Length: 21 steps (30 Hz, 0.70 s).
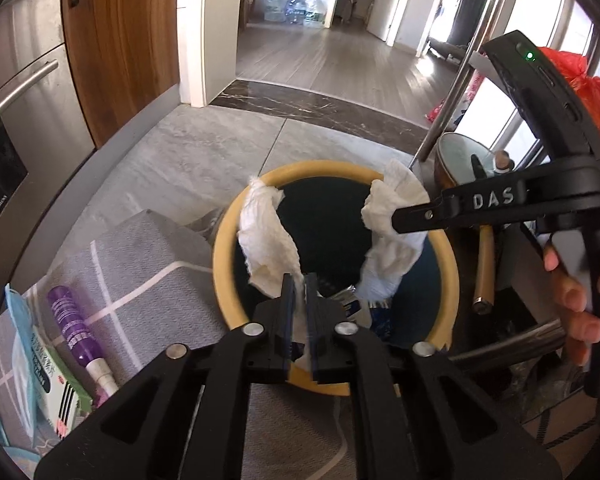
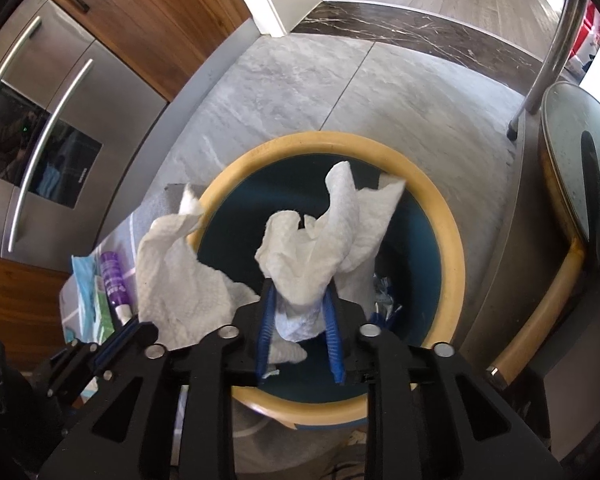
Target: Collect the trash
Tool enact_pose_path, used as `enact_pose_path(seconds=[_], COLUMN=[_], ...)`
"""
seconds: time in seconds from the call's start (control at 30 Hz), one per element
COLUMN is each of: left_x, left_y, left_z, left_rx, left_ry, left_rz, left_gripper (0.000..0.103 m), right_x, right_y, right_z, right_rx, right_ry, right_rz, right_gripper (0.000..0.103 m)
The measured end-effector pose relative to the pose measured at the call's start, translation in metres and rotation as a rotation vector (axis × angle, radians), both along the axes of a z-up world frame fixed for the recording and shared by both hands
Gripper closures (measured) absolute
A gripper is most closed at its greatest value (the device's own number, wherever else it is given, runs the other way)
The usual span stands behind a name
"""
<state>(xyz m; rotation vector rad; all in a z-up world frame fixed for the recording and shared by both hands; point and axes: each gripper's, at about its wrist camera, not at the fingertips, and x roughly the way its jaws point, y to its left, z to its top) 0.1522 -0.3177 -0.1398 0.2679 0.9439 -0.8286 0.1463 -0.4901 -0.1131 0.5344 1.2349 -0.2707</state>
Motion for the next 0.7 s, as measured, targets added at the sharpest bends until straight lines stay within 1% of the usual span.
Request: enact_pose_path(seconds=[0.03, 0.07, 0.1, 0.13, 0.17, 0.2, 0.23, 0.27, 0.3, 0.33, 0.37, 0.43, 0.47, 0.53, 0.57, 0.63, 0.7], left_x=[0.001, 0.001, 0.0, 0.0, 0.0, 0.0, 0.0, 0.001, 0.002, 0.0, 0.0, -0.001, -0.001, -0.003, -0.004, -0.007, -0.012], left_y=[0.001, 0.002, 0.003, 0.005, 0.006, 0.008, 0.01, 0.012, 0.015, 0.014, 0.015, 0.019, 0.02, 0.024, 0.025, 0.028, 0.03], left_z=[0.0, 0.001, 0.002, 0.003, 0.004, 0.006, 0.007, 0.007, 0.009, 0.009, 0.01, 0.012, 0.013, 0.015, 0.016, 0.018, 0.021], left_rx=[0.003, 0.006, 0.005, -0.001, -0.002, -0.004, -0.008, -0.011, -0.018, -0.019, -0.017, -0.002, 0.003, 0.02, 0.028, 0.042, 0.062], left_ry=[-0.001, -0.009, -0.012, -0.014, -0.015, -0.015, -0.015, -0.015, -0.014, -0.012, -0.011, -0.03, -0.038, -0.057, -0.069, -0.094, -0.128], left_rz=[0.0, 0.004, 0.005, 0.005, 0.007, 0.013, 0.019, 0.026, 0.034, 0.036, 0.038, 0.047, 0.05, 0.062, 0.069, 0.072, 0.072], left_gripper=[0.082, 0.078, 0.07, 0.067, 0.065, 0.059, 0.05, 0.046, 0.039, 0.034, 0.031, 0.022, 0.02, 0.011, 0.009, 0.006, 0.005], right_x=[0.0, 0.0, -0.001, -0.001, -0.001, -0.001, -0.001, -0.001, -0.001, -0.001, -0.002, -0.002, -0.002, -0.002, -0.002, -0.002, -0.002], right_y=[0.0, -0.001, -0.001, 0.0, -0.001, -0.001, -0.001, -0.002, -0.002, -0.002, -0.003, -0.004, -0.005, -0.004, -0.004, -0.003, -0.003], right_z=[0.0, 0.001, 0.001, 0.001, 0.001, 0.002, 0.003, 0.003, 0.004, 0.004, 0.004, 0.005, 0.006, 0.007, 0.008, 0.009, 0.011], right_rx=[0.004, 0.004, 0.004, 0.006, 0.008, 0.009, 0.007, 0.005, 0.003, 0.001, 0.001, 0.002, 0.005, 0.013, 0.014, 0.02, 0.03], right_ry=[-0.003, -0.004, -0.003, -0.004, -0.005, -0.008, -0.01, -0.011, -0.012, -0.012, -0.014, -0.018, -0.022, -0.029, -0.031, -0.036, -0.045], right_rz=[-0.003, -0.004, -0.006, -0.007, -0.011, -0.013, -0.014, -0.014, -0.016, -0.02, -0.023, -0.029, -0.031, -0.033, -0.034, -0.037, -0.043], right_gripper=[0.065, 0.064, 0.06, 0.055, 0.054, 0.054, 0.052, 0.051, 0.05, 0.048, 0.048, 0.043, 0.04, 0.033, 0.032, 0.024, 0.023])
